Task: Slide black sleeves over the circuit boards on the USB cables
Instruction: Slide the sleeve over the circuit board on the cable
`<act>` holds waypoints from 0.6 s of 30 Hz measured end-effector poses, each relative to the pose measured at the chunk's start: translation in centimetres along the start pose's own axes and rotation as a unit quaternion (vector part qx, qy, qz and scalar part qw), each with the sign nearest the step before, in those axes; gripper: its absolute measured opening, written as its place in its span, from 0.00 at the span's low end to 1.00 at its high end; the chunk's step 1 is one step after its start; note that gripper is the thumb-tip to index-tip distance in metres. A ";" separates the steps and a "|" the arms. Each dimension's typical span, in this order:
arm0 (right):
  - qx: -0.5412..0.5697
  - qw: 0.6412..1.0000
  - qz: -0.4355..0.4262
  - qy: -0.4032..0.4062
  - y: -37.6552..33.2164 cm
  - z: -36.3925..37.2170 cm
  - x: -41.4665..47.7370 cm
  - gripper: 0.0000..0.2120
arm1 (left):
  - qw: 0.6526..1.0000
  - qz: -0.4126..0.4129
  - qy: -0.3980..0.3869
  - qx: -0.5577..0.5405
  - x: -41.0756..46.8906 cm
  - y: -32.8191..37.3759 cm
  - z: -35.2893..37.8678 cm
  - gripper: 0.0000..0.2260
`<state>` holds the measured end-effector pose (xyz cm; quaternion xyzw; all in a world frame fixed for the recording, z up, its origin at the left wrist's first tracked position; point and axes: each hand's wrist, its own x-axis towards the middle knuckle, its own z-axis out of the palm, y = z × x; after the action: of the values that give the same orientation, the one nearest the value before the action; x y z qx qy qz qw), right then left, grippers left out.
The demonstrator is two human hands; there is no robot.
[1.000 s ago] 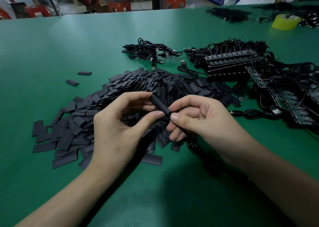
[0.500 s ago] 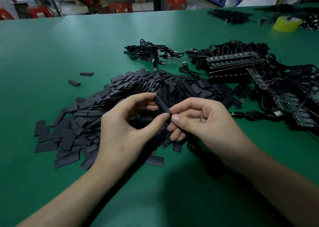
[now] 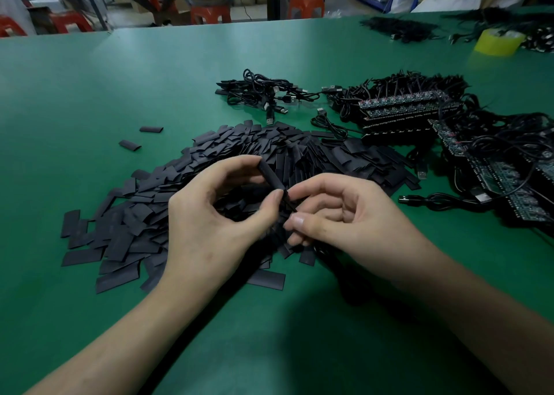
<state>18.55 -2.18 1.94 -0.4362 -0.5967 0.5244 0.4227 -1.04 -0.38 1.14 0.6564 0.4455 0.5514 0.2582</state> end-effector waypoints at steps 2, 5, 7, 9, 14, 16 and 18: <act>-0.066 0.998 0.014 -0.012 -0.3 -0.6 0.0 0.12 | 1.000 -0.009 0.017 -0.016 0.3 -0.3 -0.3 0.16; -0.143 0.989 0.023 -0.038 -1.0 -1.5 0.0 0.10 | 0.997 -0.028 0.043 -0.061 0.6 -0.6 -0.6 0.16; -0.191 0.980 0.025 -0.055 -1.3 -1.7 -0.1 0.07 | 0.995 -0.035 0.050 -0.084 0.7 -0.7 -0.6 0.16; -0.241 0.968 0.020 -0.063 -1.3 -1.4 -0.2 0.05 | 0.994 -0.033 0.044 -0.099 0.7 -0.8 -0.5 0.17; -0.212 0.975 0.015 -0.067 -1.2 -1.4 -0.2 0.04 | 0.992 -0.022 0.019 -0.121 0.5 -0.9 -0.3 0.19; -0.217 0.975 0.005 -0.044 -1.4 -1.8 -0.1 0.03 | 0.991 -0.025 0.021 -0.131 0.5 -0.9 -0.4 0.20; -0.187 0.982 -0.001 -0.025 -1.7 -2.1 0.0 0.01 | 0.988 -0.033 0.026 -0.147 0.6 -0.9 -0.4 0.20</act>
<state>20.44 -1.72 3.85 -0.4936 -0.6953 0.4136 0.3193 -1.72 0.56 0.78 0.5819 0.3871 0.6189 0.3586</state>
